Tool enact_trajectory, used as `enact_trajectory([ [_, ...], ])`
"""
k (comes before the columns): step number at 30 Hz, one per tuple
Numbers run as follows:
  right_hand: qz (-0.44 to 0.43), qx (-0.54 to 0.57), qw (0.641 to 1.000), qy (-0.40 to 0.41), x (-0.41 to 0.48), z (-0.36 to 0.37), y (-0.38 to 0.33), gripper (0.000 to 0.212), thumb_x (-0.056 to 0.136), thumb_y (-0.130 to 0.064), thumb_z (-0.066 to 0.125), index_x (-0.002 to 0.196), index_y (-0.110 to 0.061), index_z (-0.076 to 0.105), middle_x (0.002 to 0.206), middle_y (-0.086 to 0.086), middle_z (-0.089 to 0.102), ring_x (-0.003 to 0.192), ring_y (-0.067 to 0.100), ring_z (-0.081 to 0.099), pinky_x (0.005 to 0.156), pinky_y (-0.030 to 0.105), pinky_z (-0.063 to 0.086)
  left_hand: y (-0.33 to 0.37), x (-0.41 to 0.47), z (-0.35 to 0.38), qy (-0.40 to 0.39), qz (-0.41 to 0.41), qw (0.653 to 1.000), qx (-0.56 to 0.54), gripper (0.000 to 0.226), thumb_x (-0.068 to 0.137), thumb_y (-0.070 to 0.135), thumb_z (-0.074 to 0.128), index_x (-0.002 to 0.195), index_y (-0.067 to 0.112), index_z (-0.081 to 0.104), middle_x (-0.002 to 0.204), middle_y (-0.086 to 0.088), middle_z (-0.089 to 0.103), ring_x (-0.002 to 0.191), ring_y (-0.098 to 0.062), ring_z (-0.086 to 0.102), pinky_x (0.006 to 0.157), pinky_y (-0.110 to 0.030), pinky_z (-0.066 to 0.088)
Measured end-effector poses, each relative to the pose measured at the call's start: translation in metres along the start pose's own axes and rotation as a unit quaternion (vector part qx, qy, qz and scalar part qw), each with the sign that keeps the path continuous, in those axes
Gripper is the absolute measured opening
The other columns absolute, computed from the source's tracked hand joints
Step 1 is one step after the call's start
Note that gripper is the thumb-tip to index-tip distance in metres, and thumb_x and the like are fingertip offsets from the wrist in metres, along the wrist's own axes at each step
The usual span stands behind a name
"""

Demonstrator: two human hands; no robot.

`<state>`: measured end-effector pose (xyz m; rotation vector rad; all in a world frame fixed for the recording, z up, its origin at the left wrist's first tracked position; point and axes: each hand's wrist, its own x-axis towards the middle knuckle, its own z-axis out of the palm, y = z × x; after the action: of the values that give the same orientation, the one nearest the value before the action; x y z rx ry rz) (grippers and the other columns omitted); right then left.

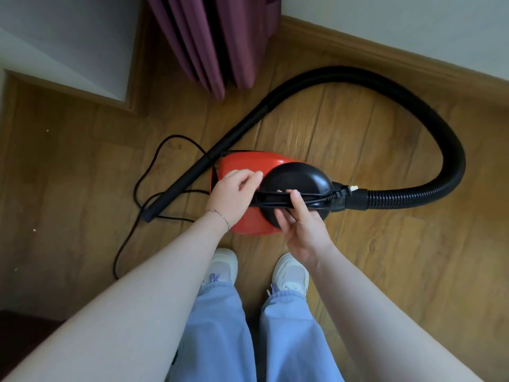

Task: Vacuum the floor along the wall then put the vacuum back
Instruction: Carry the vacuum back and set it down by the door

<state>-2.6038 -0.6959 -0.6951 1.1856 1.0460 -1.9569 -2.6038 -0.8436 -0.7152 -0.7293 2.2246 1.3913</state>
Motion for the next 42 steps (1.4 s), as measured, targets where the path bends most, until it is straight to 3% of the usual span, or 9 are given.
enact_trajectory([
  [7, 0.002, -0.008, 0.999, -0.047, 0.003, -0.009, -0.003, 0.022, 0.093, -0.009, 0.053, 0.112, -0.006, 0.063, 0.089, 0.004, 0.068, 0.058, 0.002, 0.062, 0.077, 0.02, 0.057, -0.013, 0.071, -0.017, 0.077, -0.192, 0.977, -0.05, 0.02, 0.09, 0.025, 0.039, 0.098, 0.02, 0.056, 0.091, -0.001, 0.059, 0.089, -0.026, 0.063, 0.087, -0.043, 0.054],
  [12, 0.01, -0.02, 0.997, -0.077, 0.008, -0.012, -0.006, 0.019, 0.088, -0.005, 0.054, 0.099, -0.014, 0.067, 0.108, 0.006, 0.072, 0.091, 0.01, 0.07, 0.078, 0.019, 0.057, -0.037, 0.116, -0.029, 0.015, -0.226, 0.954, 0.195, 0.037, 0.093, 0.016, 0.039, 0.129, 0.007, 0.043, 0.122, -0.015, 0.052, 0.105, -0.036, 0.055, 0.087, -0.042, 0.052],
  [16, -0.005, -0.031, 0.997, -0.071, 0.012, -0.011, -0.004, 0.022, 0.091, -0.002, 0.05, 0.093, -0.015, 0.067, 0.104, 0.006, 0.074, 0.088, 0.012, 0.071, 0.067, 0.019, 0.056, -0.059, 0.136, -0.027, -0.008, -0.162, 0.898, 0.408, 0.034, 0.091, 0.02, 0.042, 0.123, 0.011, 0.053, 0.123, -0.017, 0.052, 0.109, -0.034, 0.05, 0.081, -0.038, 0.044],
  [20, -0.038, -0.034, 0.996, -0.066, 0.015, -0.01, 0.001, 0.024, 0.09, -0.001, 0.05, 0.086, -0.015, 0.069, 0.1, 0.01, 0.074, 0.092, 0.016, 0.071, 0.068, 0.021, 0.055, -0.066, 0.157, -0.021, 0.02, -0.022, 0.818, 0.575, 0.04, 0.086, 0.02, 0.056, 0.125, 0.015, 0.052, 0.135, -0.017, 0.037, 0.122, -0.034, 0.036, 0.095, -0.04, 0.034],
  [26, -0.073, -0.024, 0.996, -0.052, 0.019, -0.008, 0.007, 0.015, 0.078, -0.009, 0.057, 0.085, -0.013, 0.069, 0.096, 0.013, 0.074, 0.092, 0.019, 0.071, 0.068, 0.023, 0.056, -0.081, 0.178, -0.019, -0.096, -0.081, 0.86, 0.495, 0.052, 0.087, 0.014, 0.051, 0.137, 0.015, 0.036, 0.137, -0.016, 0.04, 0.121, -0.034, 0.043, 0.098, -0.043, 0.037],
  [33, -0.078, -0.033, 0.995, -0.046, 0.018, -0.006, 0.007, 0.019, 0.074, -0.01, 0.055, 0.089, -0.011, 0.065, 0.092, 0.011, 0.075, 0.085, 0.015, 0.073, 0.06, 0.02, 0.056, -0.091, 0.18, -0.018, -0.093, -0.183, 0.871, 0.446, 0.04, 0.088, 0.014, 0.044, 0.127, 0.012, 0.048, 0.135, -0.011, 0.046, 0.126, -0.031, 0.041, 0.107, -0.049, 0.021],
  [36, -0.068, -0.045, 0.996, -0.046, 0.018, -0.004, 0.006, 0.017, 0.079, -0.007, 0.054, 0.092, -0.011, 0.064, 0.093, 0.011, 0.075, 0.086, 0.015, 0.073, 0.062, 0.02, 0.056, -0.1, 0.18, -0.024, -0.117, -0.192, 0.875, 0.428, 0.043, 0.087, 0.023, 0.048, 0.129, 0.012, 0.046, 0.134, -0.013, 0.047, 0.123, -0.034, 0.045, 0.108, -0.05, 0.027],
  [39, -0.059, -0.046, 0.996, -0.039, 0.016, -0.002, 0.005, 0.016, 0.084, -0.006, 0.053, 0.095, -0.012, 0.062, 0.099, 0.011, 0.074, 0.088, 0.016, 0.072, 0.064, 0.02, 0.056, -0.095, 0.174, -0.033, -0.117, -0.168, 0.888, 0.411, 0.04, 0.088, 0.027, 0.053, 0.121, 0.005, 0.053, 0.116, -0.017, 0.061, 0.1, -0.033, 0.06, 0.084, -0.037, 0.049],
  [42, -0.066, 0.002, 0.997, -0.029, 0.012, 0.003, 0.008, 0.017, 0.077, -0.009, 0.059, 0.093, -0.014, 0.061, 0.098, 0.013, 0.074, 0.088, 0.019, 0.071, 0.066, 0.022, 0.056, -0.075, 0.164, -0.05, -0.115, -0.151, 0.885, 0.424, 0.043, 0.092, 0.031, 0.052, 0.123, 0.002, 0.05, 0.113, -0.018, 0.061, 0.091, -0.032, 0.059, 0.07, -0.03, 0.046],
])
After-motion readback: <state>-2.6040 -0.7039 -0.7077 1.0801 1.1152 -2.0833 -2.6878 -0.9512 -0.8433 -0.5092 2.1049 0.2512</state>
